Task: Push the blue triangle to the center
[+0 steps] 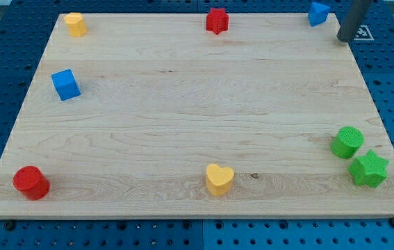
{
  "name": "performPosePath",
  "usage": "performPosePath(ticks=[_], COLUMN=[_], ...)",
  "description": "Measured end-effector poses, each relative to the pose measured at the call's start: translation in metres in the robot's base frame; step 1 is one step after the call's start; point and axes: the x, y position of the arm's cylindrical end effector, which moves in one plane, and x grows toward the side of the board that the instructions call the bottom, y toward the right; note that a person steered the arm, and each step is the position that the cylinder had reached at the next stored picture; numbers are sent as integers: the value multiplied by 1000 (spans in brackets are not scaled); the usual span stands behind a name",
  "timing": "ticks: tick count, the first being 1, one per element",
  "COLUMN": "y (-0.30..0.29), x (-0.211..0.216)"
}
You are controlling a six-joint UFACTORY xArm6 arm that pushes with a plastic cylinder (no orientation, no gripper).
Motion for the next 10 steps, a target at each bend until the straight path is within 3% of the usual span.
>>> performPosePath(ticks=[2,7,10], y=[3,-70,-82], x=[-67,-68,-33])
